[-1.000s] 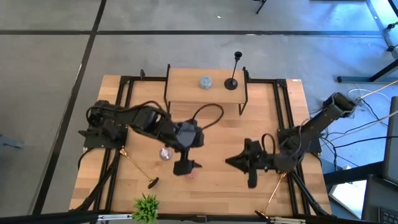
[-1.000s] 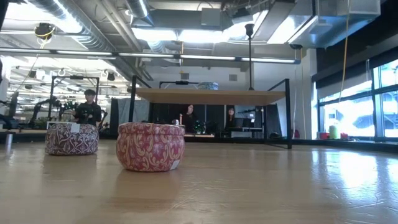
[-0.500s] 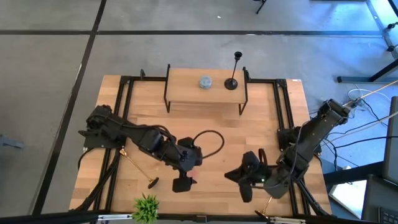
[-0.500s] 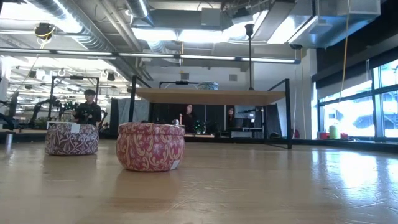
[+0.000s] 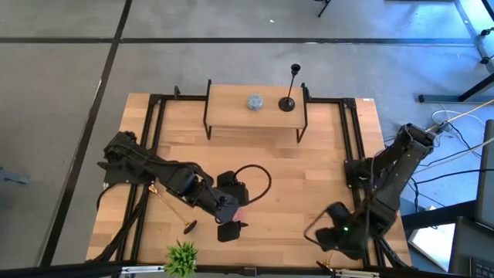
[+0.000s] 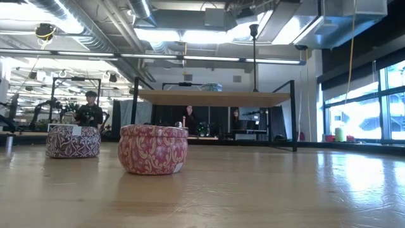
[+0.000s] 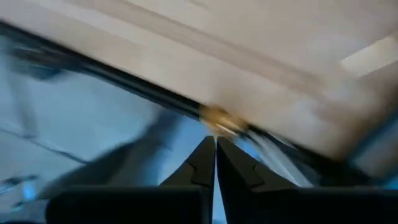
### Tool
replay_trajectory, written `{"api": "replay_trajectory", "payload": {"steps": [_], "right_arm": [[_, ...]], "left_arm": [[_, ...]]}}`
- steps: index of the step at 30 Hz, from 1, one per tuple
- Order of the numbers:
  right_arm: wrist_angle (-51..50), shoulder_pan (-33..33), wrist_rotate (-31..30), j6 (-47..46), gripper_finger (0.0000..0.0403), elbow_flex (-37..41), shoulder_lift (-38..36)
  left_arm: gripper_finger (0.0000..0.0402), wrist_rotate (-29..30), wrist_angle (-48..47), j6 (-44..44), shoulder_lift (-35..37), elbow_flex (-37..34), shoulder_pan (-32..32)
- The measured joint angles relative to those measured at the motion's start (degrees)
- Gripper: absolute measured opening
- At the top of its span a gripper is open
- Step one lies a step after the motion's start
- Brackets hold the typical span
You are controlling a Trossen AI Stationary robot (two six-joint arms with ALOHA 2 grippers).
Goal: Pick & Place candle stick holders
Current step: Put the right gold candle holder on the shelf
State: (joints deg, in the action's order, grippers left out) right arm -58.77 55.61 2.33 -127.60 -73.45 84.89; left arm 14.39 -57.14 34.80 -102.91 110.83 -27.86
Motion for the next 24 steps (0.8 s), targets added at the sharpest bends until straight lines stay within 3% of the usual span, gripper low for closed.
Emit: {"api": "replay_trajectory", "payload": {"steps": [3, 12, 16, 24], "right_arm": [[-0.8, 2.5, 4.9, -6.9, 0.0018, 1.4, 0.0], [5.3, 3.0, 9.6, -6.6, 0.0041, 9.9, 0.2], [5.2, 3.7, 14.2, -6.4, 0.0093, 13.3, 1.0], [15.6, 3.9, 14.6, -7.2, 0.0236, 20.6, 2.1]], "left_arm": [[0.0399, 2.1, 0.0, 0.0, 0.0, 0.0, -0.7], [0.04, 4.0, 0.4, -0.4, 0.0, 0.0, -1.1], [0.04, 4.0, 0.4, -0.2, 0.0, 0.0, -1.1], [0.04, 4.0, 0.7, 0.2, 0.0, 0.0, -1.0]]}}
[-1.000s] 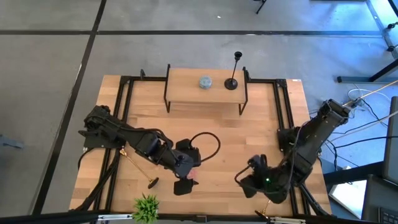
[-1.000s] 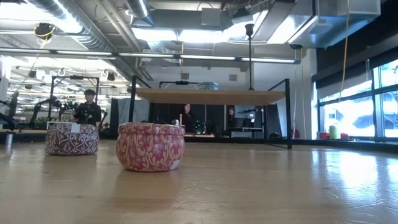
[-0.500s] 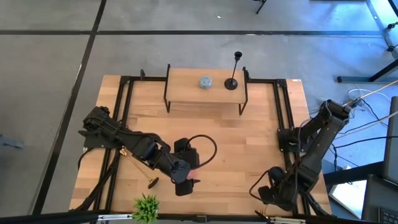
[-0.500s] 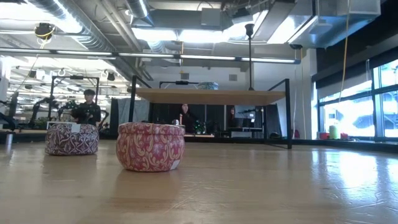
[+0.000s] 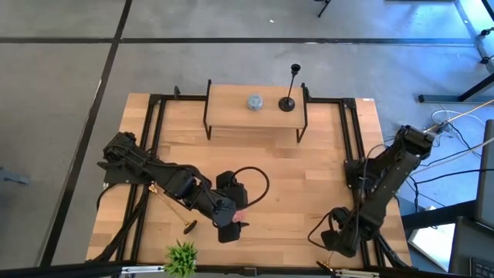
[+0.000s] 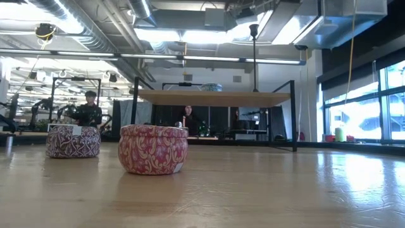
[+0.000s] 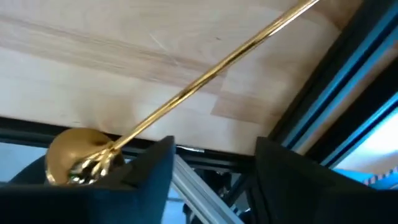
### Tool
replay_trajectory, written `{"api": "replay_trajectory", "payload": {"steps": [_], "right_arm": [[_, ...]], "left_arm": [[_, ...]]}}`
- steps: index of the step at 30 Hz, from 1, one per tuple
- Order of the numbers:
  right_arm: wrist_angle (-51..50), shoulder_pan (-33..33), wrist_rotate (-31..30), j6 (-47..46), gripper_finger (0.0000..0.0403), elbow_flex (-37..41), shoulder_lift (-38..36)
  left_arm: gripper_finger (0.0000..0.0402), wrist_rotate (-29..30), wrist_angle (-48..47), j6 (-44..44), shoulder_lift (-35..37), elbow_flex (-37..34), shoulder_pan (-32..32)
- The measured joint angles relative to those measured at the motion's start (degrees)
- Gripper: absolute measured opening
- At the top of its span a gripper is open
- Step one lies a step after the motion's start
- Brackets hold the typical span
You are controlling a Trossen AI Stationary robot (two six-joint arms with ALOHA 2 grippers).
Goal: Pick & Place candle stick holders
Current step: Put the right gold candle holder on the shelf
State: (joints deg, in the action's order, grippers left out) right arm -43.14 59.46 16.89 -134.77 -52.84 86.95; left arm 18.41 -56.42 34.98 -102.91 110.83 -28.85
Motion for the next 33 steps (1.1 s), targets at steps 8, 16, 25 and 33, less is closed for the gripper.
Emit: {"api": "replay_trajectory", "payload": {"steps": [8, 16, 25, 33], "right_arm": [[1.1, -0.3, 0.4, -0.4, 0.0259, 0.9, 3.6], [5.7, -0.6, -3.3, -2.4, 0.0248, 1.3, 7.7], [14.3, -1.0, -2.1, -1.7, 0.0245, 0.8, 13.5], [12.0, -2.7, -1.7, 0.7, 0.0164, 0.7, 13.2]], "left_arm": [[0.04, 0.2, 0.2, 0.5, 0.0, 0.0, 0.1], [0.04, 0.4, 0.6, 0.3, 0.0, 0.0, 0.1], [0.04, 0.2, 1.0, -0.4, 0.0, 0.0, 0.1], [0.04, 0.0, 1.0, -1.2, 0.0, 0.0, 0.1]]}}
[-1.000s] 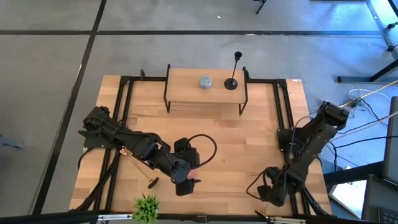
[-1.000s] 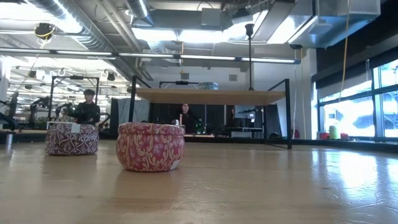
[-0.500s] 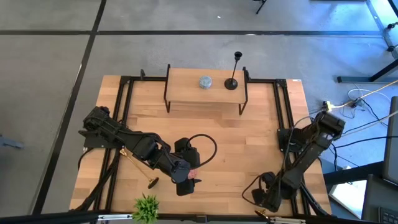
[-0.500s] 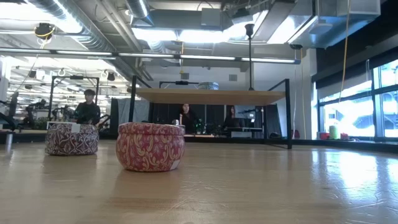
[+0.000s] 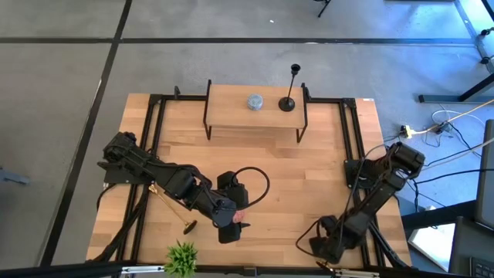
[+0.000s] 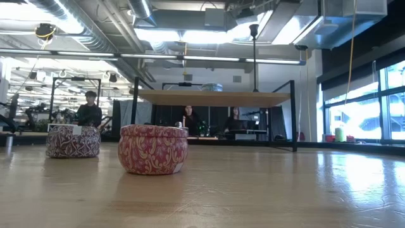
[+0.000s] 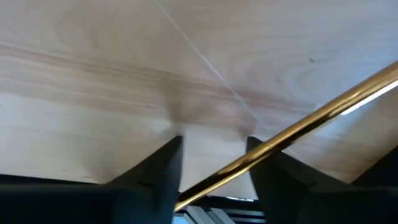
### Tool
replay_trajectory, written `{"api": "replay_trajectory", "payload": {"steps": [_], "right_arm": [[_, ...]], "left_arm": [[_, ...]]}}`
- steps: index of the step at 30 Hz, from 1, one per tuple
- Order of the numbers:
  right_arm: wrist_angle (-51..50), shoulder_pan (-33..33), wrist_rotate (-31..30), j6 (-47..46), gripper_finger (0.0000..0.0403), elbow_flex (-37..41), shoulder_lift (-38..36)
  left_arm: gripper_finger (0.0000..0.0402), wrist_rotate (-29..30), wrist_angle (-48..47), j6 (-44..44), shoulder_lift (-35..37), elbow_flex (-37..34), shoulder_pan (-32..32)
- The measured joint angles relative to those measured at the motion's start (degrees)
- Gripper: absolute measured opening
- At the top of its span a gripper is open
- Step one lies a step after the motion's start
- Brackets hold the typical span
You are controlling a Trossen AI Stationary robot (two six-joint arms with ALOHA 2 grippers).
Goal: Pick & Place candle stick holders
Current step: Put the right gold candle holder on the shelf
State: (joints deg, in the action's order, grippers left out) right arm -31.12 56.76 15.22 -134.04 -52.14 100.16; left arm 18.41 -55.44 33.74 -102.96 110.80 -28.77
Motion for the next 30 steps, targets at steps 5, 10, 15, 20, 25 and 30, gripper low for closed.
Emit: {"api": "replay_trajectory", "payload": {"steps": [5, 10, 15, 20, 25, 30], "right_arm": [[0.0, -1.8, -0.8, 3.8, 0.0067, 0.0, 0.0], [-0.2, -3.2, -1.7, 6.2, 0.0015, -0.3, 0.0], [-2.7, -5.5, -6.1, 12.9, 0.0015, -2.4, 0.1], [-9.8, -8.6, -15.2, 19.9, 0.0015, -8.7, -1.3], [-20.0, -11.8, -29.8, 26.4, 0.0015, -16.5, -6.2], [-23.8, -13.8, -44.5, 37.9, 0.0015, -23.8, -12.4]], "left_arm": [[0.04, 0.5, 0.0, 0.0, 0.0, 0.0, 0.0], [0.04, 1.5, 0.0, 0.5, 0.0, 0.0, 0.0], [0.04, 2.3, 0.0, 0.5, 0.0, 0.0, 0.0], [0.04, 9.4, -0.2, 1.7, 1.5, -0.1, -0.1], [0.04, 19.2, -0.2, 3.9, 6.5, -0.1, -0.8], [0.04, 21.8, 0.0, 4.5, 12.3, -0.1, -1.0]]}}
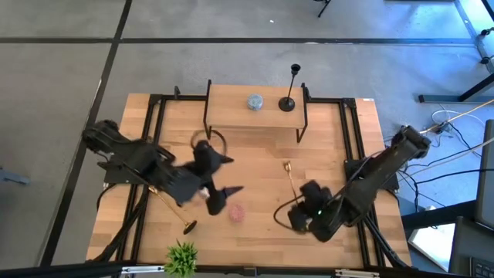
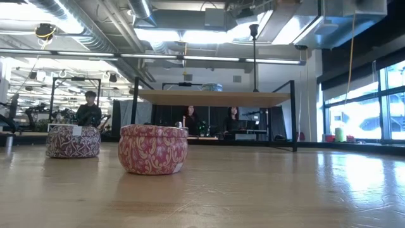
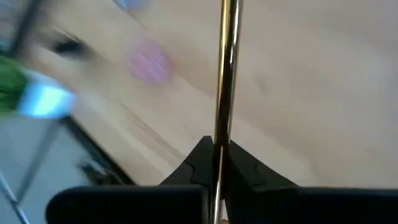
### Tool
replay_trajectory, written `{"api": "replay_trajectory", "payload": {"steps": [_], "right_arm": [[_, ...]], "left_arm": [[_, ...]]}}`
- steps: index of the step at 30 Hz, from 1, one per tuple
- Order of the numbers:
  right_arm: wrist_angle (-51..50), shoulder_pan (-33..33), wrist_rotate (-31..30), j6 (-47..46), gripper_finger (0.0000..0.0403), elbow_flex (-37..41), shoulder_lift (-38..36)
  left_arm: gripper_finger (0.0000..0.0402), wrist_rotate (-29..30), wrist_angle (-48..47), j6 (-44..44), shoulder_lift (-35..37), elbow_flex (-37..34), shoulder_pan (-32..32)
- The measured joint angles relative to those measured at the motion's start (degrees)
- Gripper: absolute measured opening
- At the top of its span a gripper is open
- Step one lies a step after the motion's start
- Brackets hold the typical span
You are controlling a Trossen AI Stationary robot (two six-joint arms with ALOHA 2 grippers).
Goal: Pick & Place candle stick holders
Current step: Put the right gold candle holder on the shelf
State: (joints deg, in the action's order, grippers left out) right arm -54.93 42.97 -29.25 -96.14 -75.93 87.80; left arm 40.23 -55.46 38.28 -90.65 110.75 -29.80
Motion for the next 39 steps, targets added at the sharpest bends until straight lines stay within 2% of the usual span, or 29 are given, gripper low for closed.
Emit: {"api": "replay_trajectory", "payload": {"steps": [3, 5, 8, 11, 15, 21, 27, 39], "right_arm": [[2.8, -0.8, -7.2, 10.2, 0.0015, -4.0, -3.2], [6.8, -1.4, -9.5, 19.1, 0.0015, -5.9, -5.0], [16.6, -2.3, -9.7, 33.4, 0.0015, -8.3, -6.9], [30.4, -3.1, -9.1, 46.4, 0.0015, -9.2, -7.7], [45.1, -3.7, -5.0, 58.4, 0.0015, -9.2, -7.9], [48.5, -3.6, -5.1, 62.3, 0.0015, -9.1, -7.4], [49.0, -3.6, -5.2, 62.3, 0.0015, -9.1, -6.0], [50.0, -3.6, -5.2, 61.9, 0.0015, -9.1, -5.3]], "left_arm": [[0.04, -3.5, 0.2, -3.1, 2.4, 0.1, 0.1], [0.04, -9.3, 2.3, -7.8, 3.2, 0.1, 0.0], [0.04, -15.2, 7.4, -11.8, 3.4, 0.1, 0.0], [0.04, -17.4, 14.2, -14.9, 3.4, 0.1, 0.7], [0.04, -21.6, 21.4, -17.9, 3.2, 0.1, 2.6], [0.04, -26.5, 25.3, -19.5, 3.2, 0.1, 6.7], [0.04, -34.7, 27.1, -22.6, 2.2, 0.1, 11.2], [0.04, -35.6, 28.6, -21.1, 0.3, 0.1, 11.7]]}}
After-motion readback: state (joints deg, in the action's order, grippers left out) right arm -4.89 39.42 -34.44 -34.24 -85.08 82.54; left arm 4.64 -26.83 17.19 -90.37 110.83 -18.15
